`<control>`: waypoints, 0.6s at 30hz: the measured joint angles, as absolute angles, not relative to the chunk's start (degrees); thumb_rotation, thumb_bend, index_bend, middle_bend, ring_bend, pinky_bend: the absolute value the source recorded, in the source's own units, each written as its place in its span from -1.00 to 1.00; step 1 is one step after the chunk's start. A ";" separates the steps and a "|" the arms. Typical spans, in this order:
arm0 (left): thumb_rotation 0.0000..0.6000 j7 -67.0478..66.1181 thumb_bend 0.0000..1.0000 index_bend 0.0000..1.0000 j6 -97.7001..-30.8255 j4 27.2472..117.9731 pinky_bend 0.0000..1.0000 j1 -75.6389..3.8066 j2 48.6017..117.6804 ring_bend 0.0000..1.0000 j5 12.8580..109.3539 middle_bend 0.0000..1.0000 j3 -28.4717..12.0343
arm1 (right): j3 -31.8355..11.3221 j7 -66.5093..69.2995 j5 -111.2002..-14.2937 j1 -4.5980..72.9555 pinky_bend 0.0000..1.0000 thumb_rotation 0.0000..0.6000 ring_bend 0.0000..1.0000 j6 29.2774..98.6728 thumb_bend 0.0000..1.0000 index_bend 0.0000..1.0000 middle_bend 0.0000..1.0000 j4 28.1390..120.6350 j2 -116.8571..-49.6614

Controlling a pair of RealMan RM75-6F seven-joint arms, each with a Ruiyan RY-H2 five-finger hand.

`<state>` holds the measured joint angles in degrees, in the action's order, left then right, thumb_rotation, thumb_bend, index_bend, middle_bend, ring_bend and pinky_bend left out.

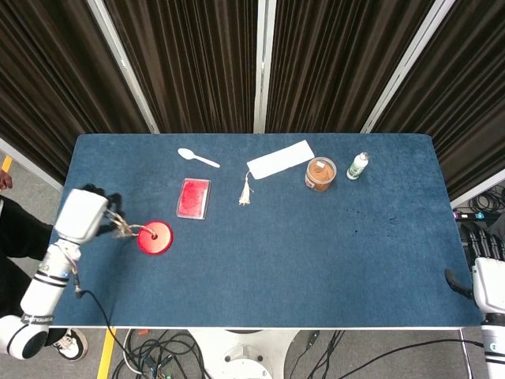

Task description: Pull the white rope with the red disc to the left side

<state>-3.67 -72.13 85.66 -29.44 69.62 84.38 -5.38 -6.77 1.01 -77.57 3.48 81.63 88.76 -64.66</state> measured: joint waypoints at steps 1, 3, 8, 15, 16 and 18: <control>1.00 -3.67 -0.60 -0.69 -69.34 86.85 -0.47 -30.15 68.74 -0.81 84.73 -0.48 -4.51 | -6.79 1.07 -77.51 3.48 -1.00 1.00 -1.00 81.59 -0.55 -1.00 -0.97 88.72 -64.65; 1.00 -3.77 -0.61 -0.75 -64.86 88.74 -0.47 -31.32 67.42 -0.85 84.92 -0.63 -3.21 | -6.78 1.25 -77.44 3.47 -1.00 1.00 -1.00 81.53 -0.55 -1.00 -0.97 88.56 -64.69; 1.00 -5.47 -0.69 -0.84 -56.08 94.21 -0.50 -34.39 64.04 -0.96 85.34 -0.90 -0.39 | -6.66 1.55 -77.39 3.50 -1.00 1.00 -1.00 81.22 -0.55 -1.00 -0.97 88.11 -64.97; 1.00 -9.03 -0.71 -0.86 -59.32 95.49 -0.53 -33.16 62.38 -0.98 83.53 -0.97 -0.71 | -6.80 1.79 -77.40 3.48 -1.00 1.00 -1.00 81.47 -0.55 -1.00 -0.97 88.04 -64.94; 1.00 -9.24 -0.71 -0.86 -60.45 95.74 -0.53 -32.40 61.94 -0.98 83.24 -0.97 -0.72 | -6.80 1.84 -77.43 3.43 -1.00 1.00 -1.00 81.57 -0.55 -1.00 -0.97 88.04 -64.91; 1.00 -9.39 -0.71 -0.85 -62.55 95.98 -0.53 -30.93 61.45 -0.98 82.96 -0.96 -0.61 | -6.85 1.92 -77.51 3.36 -1.00 1.00 -1.00 81.79 -0.55 -1.00 -0.97 88.10 -64.80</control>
